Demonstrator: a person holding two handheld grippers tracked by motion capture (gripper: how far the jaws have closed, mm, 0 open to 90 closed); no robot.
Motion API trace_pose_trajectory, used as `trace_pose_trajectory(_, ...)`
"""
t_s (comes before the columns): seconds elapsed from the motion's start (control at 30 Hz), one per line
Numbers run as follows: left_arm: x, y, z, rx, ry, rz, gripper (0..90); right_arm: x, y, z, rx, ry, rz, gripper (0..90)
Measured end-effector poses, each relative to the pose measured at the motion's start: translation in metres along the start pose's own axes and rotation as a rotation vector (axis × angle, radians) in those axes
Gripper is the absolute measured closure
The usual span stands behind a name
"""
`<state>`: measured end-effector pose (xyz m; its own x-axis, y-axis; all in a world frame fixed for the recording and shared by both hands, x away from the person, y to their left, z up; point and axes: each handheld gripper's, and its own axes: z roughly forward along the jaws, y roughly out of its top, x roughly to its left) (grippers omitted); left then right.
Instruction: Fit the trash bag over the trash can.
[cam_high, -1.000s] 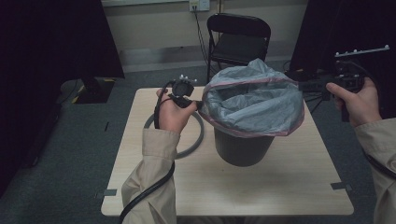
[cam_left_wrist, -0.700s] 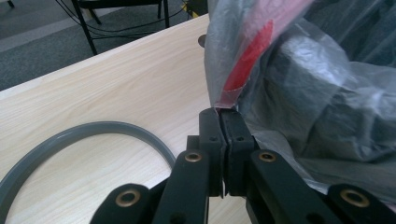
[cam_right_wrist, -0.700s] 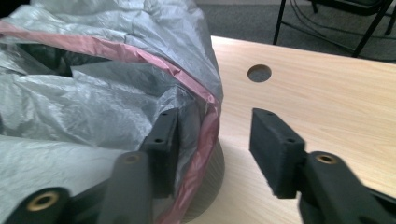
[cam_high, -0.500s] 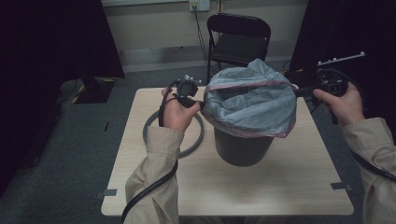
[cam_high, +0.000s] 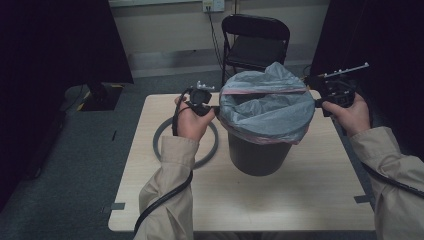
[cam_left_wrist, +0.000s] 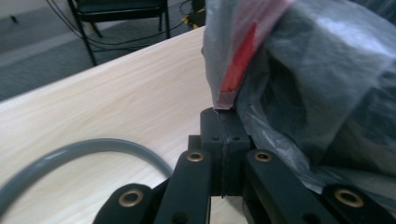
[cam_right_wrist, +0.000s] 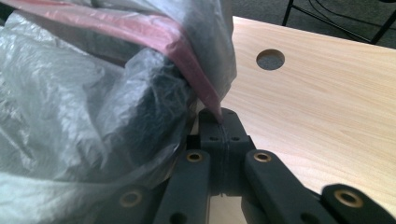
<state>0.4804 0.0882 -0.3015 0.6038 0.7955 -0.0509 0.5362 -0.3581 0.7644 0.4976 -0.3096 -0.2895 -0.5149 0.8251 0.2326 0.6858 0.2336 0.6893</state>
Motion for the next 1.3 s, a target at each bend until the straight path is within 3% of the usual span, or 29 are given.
trace_pose_trajectory(0.1, 0.002, 0.002, -0.006, 0.006, 0.003, 0.001, 90.0, -0.001, 0.000, -0.004, -0.002, -0.016, -0.002, 90.0)
trace_pose_trajectory(0.17, 0.006, 0.004, -0.011, -0.015, 0.008, -0.008, 89.5, -0.001, -0.001, -0.007, -0.012, -0.024, -0.002, 90.0)
trace_pose_trajectory(0.3, 0.012, 0.009, -0.020, -0.049, 0.004, -0.025, 78.8, -0.004, 0.001, -0.015, -0.049, -0.024, 0.007, 85.6)
trace_pose_trajectory(0.4, 0.013, 0.015, -0.024, -0.070, 0.004, -0.018, 70.5, -0.004, 0.004, -0.018, -0.046, -0.045, -0.004, 86.2)
trace_pose_trajectory(0.47, 0.013, 0.020, -0.025, -0.076, 0.013, -0.001, 62.6, -0.004, 0.006, -0.017, -0.044, -0.042, -0.021, 86.6)
trace_pose_trajectory(0.53, 0.015, 0.025, -0.023, -0.068, 0.011, 0.019, 62.2, -0.003, 0.008, -0.016, -0.040, -0.043, -0.025, 86.5)
trace_pose_trajectory(0.67, 0.020, 0.031, -0.016, -0.075, 0.002, 0.038, 66.2, -0.002, 0.011, -0.012, -0.034, -0.042, -0.037, 86.5)
trace_pose_trajectory(0.73, 0.023, 0.035, -0.014, -0.073, -0.006, 0.044, 80.6, -0.002, 0.011, -0.010, -0.022, -0.042, -0.041, 87.2)
trace_pose_trajectory(0.8, 0.023, 0.042, -0.010, -0.081, -0.004, 0.057, 89.3, -0.002, 0.011, -0.009, -0.021, -0.035, -0.050, 87.6)
trace_pose_trajectory(0.87, 0.021, 0.047, -0.002, -0.084, 0.013, 0.053, 90.0, -0.003, 0.011, -0.007, -0.020, -0.033, -0.057, 87.9)
trace_pose_trajectory(0.93, 0.024, 0.048, 0.009, -0.044, 0.040, 0.020, 90.0, -0.005, 0.011, -0.005, -0.009, -0.036, -0.054, 88.3)
trace_pose_trajectory(1.07, 0.024, 0.046, 0.031, 0.015, -0.023, 0.003, 90.0, -0.009, 0.009, 0.000, -0.028, -0.014, -0.042, 89.4)
trace_pose_trajectory(1.2, 0.017, 0.047, 0.028, 0.067, -0.030, 0.031, 90.0, -0.009, 0.013, 0.005, -0.039, -0.035, -0.033, 88.6)
trace_pose_trajectory(1.3, 0.011, 0.042, 0.020, 0.084, -0.020, 0.049, 90.0, -0.010, 0.011, 0.006, -0.065, -0.037, -0.018, 76.3)
